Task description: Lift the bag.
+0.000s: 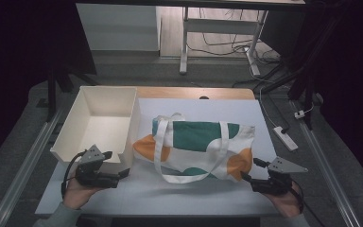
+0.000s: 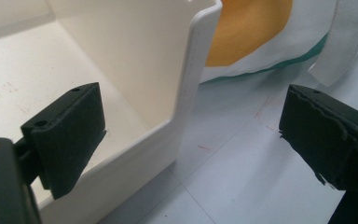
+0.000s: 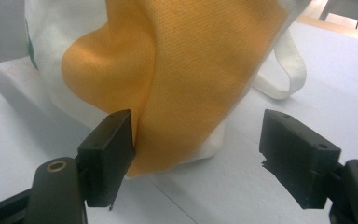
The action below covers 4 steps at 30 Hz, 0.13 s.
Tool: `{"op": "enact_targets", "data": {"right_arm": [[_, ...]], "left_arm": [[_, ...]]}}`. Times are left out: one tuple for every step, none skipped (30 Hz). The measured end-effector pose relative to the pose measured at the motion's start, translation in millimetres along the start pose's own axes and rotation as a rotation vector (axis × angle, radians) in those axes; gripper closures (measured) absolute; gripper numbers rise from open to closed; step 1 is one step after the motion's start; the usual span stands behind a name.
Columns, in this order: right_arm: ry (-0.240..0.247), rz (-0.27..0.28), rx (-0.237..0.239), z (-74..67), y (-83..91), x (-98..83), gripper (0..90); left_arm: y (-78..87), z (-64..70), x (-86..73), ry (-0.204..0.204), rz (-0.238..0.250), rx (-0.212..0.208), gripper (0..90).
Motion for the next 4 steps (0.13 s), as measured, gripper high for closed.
{"op": "enact_targets", "data": {"right_arm": [[0.002, -0.001, 0.000, -0.1, 0.0, 0.1, 25.8], [0.003, -0.001, 0.000, -0.2, 0.0, 0.2, 25.8], [0.006, 0.001, 0.000, -0.3, -0.1, 0.4, 25.8], [0.006, 0.001, -0.001, -0.3, -0.1, 0.4, 25.8]], "left_arm": [[0.0, 0.0, 0.0, 0.000, 0.000, 0.000, 7.7], [0.0, 0.1, 0.2, 0.000, 0.001, 0.000, 7.7], [0.0, 0.2, 0.2, 0.000, 0.001, 0.000, 7.7], [-0.1, 0.4, 0.3, -0.001, 0.001, 0.000, 7.7]]}}
Point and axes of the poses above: each handheld gripper's, and its own axes: y roughly backward along the jaws, x roughly out of its top, z roughly to its right, the point moved 7 cm from there along -y, roughly forward along the jaws, and after that the axes turned 9 degrees about x, right-handed, at the moved point
